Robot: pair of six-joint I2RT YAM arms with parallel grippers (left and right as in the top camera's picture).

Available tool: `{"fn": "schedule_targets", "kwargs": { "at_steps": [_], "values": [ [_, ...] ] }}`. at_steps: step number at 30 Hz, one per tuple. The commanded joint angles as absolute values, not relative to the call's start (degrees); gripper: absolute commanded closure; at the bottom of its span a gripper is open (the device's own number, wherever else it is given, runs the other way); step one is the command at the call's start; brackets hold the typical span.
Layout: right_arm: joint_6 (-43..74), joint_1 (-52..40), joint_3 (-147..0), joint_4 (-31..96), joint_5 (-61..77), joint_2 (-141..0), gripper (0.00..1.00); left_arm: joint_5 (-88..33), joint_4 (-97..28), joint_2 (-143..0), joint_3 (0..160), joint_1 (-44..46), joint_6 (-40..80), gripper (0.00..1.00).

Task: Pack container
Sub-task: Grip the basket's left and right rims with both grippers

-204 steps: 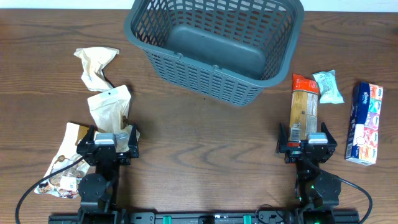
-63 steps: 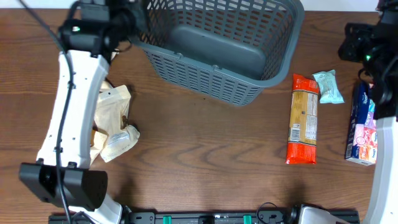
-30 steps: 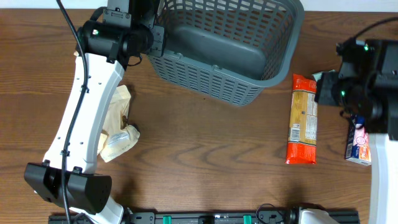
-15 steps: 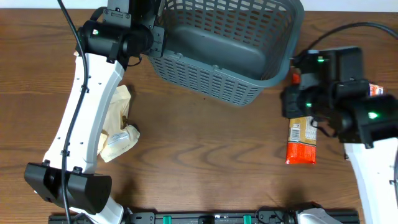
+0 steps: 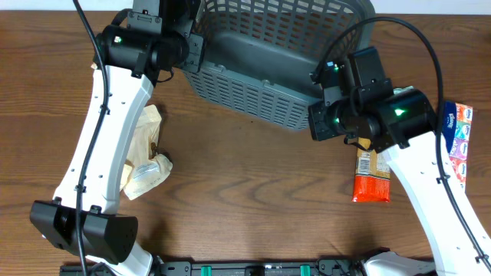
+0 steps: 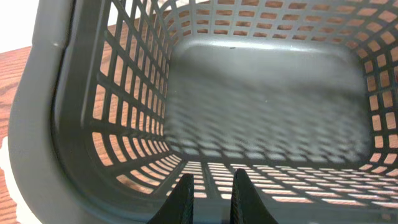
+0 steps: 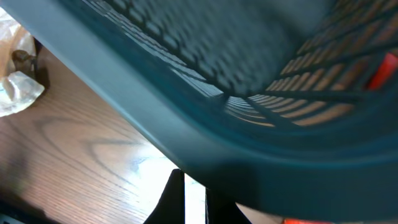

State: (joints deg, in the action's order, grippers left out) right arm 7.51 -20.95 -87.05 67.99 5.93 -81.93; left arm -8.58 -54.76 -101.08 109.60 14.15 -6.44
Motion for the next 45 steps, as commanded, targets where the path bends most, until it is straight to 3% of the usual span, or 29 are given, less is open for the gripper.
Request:
{"fn": "schedule_targets", "kwargs": {
  "at_steps": [1, 23, 45],
  "values": [
    [8.5, -21.4, -86.8, 66.7, 5.7, -82.5, 0.99, -7.9, -55.0, -100.1, 110.6, 14.2, -7.9, 0.9],
    [8.3, -21.2, -83.5, 61.8, -2.5, -83.7, 0.99, -7.9, -55.8, -102.8, 109.8, 14.3, -8.6, 0.9],
    [8.1, -14.9, -83.5, 59.9, -3.2, -83.7, 0.99, -7.9, -62.6, -102.8, 109.7, 18.5, -8.6, 0.91]
  ]
}}
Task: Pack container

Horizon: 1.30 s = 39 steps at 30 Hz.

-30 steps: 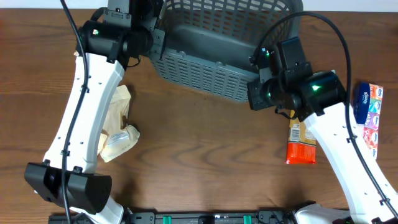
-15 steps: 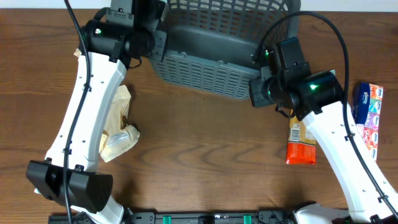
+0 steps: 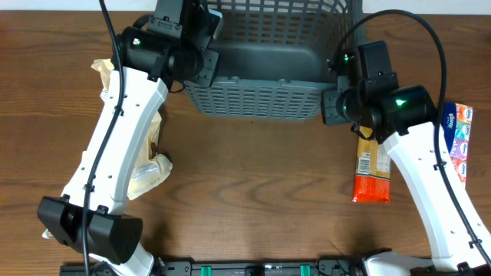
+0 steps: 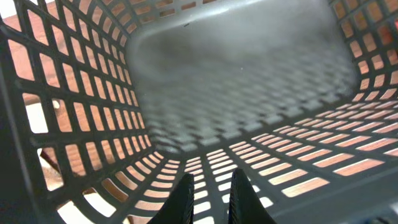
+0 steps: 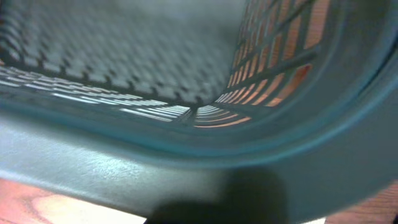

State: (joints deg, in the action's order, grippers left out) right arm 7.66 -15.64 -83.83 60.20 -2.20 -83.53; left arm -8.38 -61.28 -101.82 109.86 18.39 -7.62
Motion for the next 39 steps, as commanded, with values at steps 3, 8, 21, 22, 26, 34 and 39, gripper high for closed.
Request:
{"fn": "schedule_targets", "kwargs": {
  "at_steps": [3, 8, 21, 22, 26, 34, 39],
  "values": [
    [8.1, -14.6, -83.5, 59.6, -3.3, -83.7, 0.99, -7.9, -63.2, -102.8, 109.7, 18.5, -8.5, 0.9],
    [8.1, -14.5, -83.5, 59.5, -5.0, -83.7, 0.99, -7.9, -64.2, -102.8, 109.7, 18.5, -8.5, 0.91],
    [8.1, -13.5, -83.5, 59.3, -6.2, -83.7, 0.99, -7.9, -66.0, -102.8, 109.7, 18.5, -8.5, 0.9],
    [8.1, -13.4, -83.5, 59.3, -6.2, -83.7, 0.99, -7.9, -66.0, -102.8, 109.7, 18.5, -8.5, 0.9],
    [8.1, -12.7, -83.5, 59.3, -6.2, -83.7, 0.99, -7.9, -66.6, -102.8, 109.7, 18.5, -8.5, 0.9],
    [8.1, -12.4, -83.5, 58.8, -6.2, -83.7, 0.99, -7.9, -67.0, -102.8, 109.7, 18.5, -8.6, 0.9],
    [8.1, -12.4, -83.5, 58.8, -6.2, -83.7, 0.99, -7.8, -65.9, -102.8, 109.7, 18.3, -8.6, 0.84]
  ]
}}
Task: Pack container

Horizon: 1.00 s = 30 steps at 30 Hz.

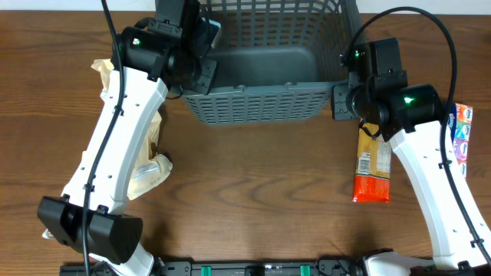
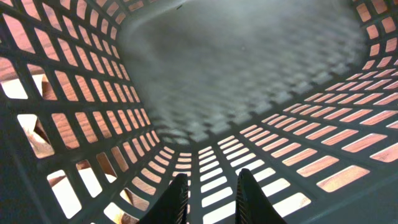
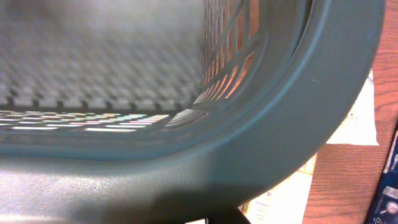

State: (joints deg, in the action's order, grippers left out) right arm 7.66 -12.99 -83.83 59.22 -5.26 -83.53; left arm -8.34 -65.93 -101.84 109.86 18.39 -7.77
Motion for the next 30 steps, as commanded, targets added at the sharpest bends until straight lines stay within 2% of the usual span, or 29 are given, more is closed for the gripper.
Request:
{"fn": "schedule_targets", "kwargs": {
  "at_steps": [1, 13, 27, 28, 30],
  "values": [
    [8.1, -12.4, -83.6, 58.8, -6.1, -83.7, 0.99, -7.7, -65.7, -102.8, 109.7, 18.3, -8.6, 0.84],
    [8.1, -12.4, -83.6, 59.9, -2.1, -83.0, 0.99, -4.6, -63.7, -102.8, 109.7, 18.3, -8.6, 0.84],
    [8.3, -12.4, -83.6, 60.2, -1.8, -75.4, 0.96, -4.0, -58.4, -102.5, 109.7, 18.3, -8.6, 0.84],
    [8.3, -12.4, -83.6, 60.2, -1.8, -74.7, 0.94, -3.4, -57.9, -102.4, 109.7, 18.3, -8.5, 0.84],
    [8.3, -12.4, -83.6, 60.0, -1.9, -73.2, 0.71, -1.0, -56.7, -102.1, 109.7, 18.3, -8.5, 0.83]
  ]
}}
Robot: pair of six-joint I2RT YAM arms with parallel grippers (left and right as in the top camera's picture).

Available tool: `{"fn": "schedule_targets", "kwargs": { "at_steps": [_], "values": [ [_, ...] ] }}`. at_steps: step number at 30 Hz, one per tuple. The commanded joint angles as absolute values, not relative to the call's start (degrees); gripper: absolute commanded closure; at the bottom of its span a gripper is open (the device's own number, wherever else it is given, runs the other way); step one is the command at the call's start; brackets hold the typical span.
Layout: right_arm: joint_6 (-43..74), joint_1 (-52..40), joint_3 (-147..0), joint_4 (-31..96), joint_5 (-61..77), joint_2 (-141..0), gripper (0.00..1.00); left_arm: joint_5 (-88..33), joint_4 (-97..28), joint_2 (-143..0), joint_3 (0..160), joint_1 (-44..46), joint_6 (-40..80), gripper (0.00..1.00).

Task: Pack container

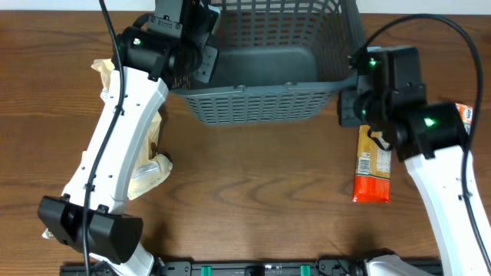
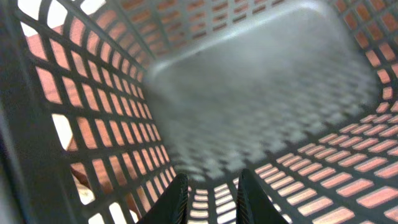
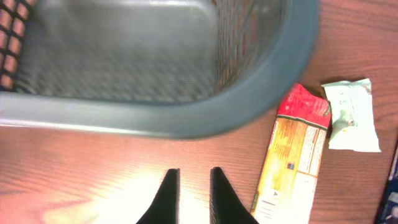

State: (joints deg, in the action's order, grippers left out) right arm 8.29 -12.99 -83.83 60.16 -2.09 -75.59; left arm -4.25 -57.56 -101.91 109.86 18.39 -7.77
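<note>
A grey mesh basket stands at the far middle of the table, empty inside. My left gripper is at its left rim, fingers apart inside the basket with only the mesh wall showing between them. My right gripper is off the basket, low over bare wood in front of the right corner of the rim, slightly open and empty. A red and yellow snack packet lies just to its right, and a small white-green sachet lies beyond that.
A blue printed packet lies at the right table edge beside the snack packet. Tan and white bags lie at the left under my left arm. The basket sits close to the table's far edge.
My right gripper was pressed against the basket's right rim; now it is clear of it, over the table beside the snack packet. The basket and left gripper have barely moved.
At first the basket sat skewed and tilted with both grippers on its rim. Then it was squared up near the far edge. Then my left fingers stood wider apart at the left wall. Now my right gripper is off the basket.
</note>
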Motion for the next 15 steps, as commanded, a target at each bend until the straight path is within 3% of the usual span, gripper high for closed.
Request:
{"fn": "schedule_targets", "kwargs": {
  "at_steps": [1, 4, 5, 6, 7, 15],
  "values": [
    [8.0, -12.4, -83.6, 59.6, -1.9, -72.6, 0.64, 0.3, -56.4, -102.0, 109.7, 18.3, -8.6, 0.83],
    [5.8, -12.4, -83.6, 57.0, -1.9, -71.1, 0.65, 3.8, -55.7, -101.4, 109.8, 18.3, -8.6, 0.83],
    [4.8, -12.4, -83.6, 55.5, -1.9, -70.9, 0.73, 3.9, -55.8, -101.2, 109.7, 18.3, -8.6, 0.83],
    [4.4, -12.4, -83.6, 54.3, -1.9, -70.9, 0.91, 3.9, -56.0, -101.1, 109.7, 18.3, -8.5, 0.83],
    [4.2, -12.4, -83.6, 52.9, -1.9, -71.0, 0.98, 3.9, -56.2, -101.1, 109.8, 18.3, -8.5, 0.83],
    [3.0, -12.4, -83.6, 43.8, -1.9, -74.8, 0.99, 3.9, -58.3, -101.0, 109.7, 18.3, -7.9, 0.83]
  ]
}}
